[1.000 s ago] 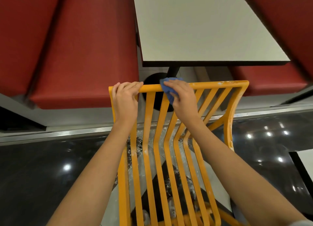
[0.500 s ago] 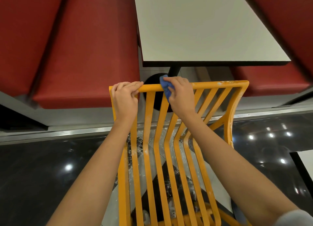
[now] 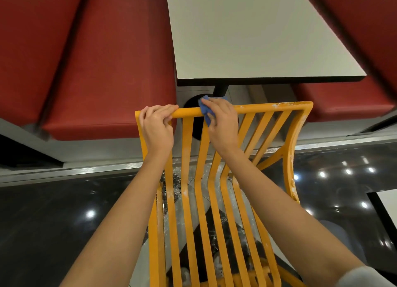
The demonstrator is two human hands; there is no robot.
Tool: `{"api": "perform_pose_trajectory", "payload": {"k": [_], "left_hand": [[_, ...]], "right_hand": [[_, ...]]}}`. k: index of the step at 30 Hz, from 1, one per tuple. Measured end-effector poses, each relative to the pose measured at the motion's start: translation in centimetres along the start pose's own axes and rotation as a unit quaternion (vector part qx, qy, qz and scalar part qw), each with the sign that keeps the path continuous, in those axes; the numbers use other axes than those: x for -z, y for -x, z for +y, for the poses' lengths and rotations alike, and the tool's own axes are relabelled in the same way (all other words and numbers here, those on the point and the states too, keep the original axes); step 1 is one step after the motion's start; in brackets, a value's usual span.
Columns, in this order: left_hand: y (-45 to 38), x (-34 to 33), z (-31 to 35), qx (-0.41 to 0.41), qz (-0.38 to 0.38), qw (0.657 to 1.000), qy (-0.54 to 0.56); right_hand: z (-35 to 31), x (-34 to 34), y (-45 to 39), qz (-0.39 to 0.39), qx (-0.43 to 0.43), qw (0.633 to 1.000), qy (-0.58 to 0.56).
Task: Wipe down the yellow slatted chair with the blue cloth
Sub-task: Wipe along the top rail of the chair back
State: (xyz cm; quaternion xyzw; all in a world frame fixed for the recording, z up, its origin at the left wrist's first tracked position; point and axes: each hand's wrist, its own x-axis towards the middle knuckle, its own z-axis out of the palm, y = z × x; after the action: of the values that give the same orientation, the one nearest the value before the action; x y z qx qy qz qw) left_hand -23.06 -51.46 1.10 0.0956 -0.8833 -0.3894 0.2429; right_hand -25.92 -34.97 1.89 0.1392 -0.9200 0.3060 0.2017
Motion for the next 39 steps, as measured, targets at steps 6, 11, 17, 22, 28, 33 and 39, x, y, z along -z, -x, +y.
{"api": "perform_pose_trajectory", "payload": {"k": [6, 11, 17, 22, 28, 33, 39], "left_hand": [[-0.1, -0.1, 0.3, 0.017, 0.011, 1.0, 0.01], [-0.2, -0.4, 0.3, 0.025, 0.024, 0.999, 0.02], [-0.1, -0.1, 0.0, 0.012, 0.016, 0.999, 0.032], [0.1, -0.3, 0.1, 0.014, 0.026, 0.999, 0.036], [0.1, -0.4, -0.2, -0.003, 0.026, 0.999, 0.025], [0.2, -0.6, -0.1, -0.002, 0.034, 0.999, 0.012], [0.3, -0.7, 0.0, -0.007, 0.035, 0.999, -0.004]], "right_hand": [[-0.1, 1.4, 0.0, -0.157, 0.12, 0.98, -0.036], [-2.8, -0.3, -3.7, -0.167, 0.026, 0.985, 0.026], [1.1, 1.5, 0.4, -0.164, 0.158, 0.972, 0.059], [-0.7, 0.5, -3.8, -0.166, 0.012, 0.983, 0.07], [0.1, 0.7, -1.2, -0.214, 0.165, 0.957, 0.101], [1.5, 1.1, -2.6, -0.16, 0.081, 0.979, 0.101], [-1.2, -1.1, -1.0, -0.154, 0.129, 0.967, 0.158]]}}
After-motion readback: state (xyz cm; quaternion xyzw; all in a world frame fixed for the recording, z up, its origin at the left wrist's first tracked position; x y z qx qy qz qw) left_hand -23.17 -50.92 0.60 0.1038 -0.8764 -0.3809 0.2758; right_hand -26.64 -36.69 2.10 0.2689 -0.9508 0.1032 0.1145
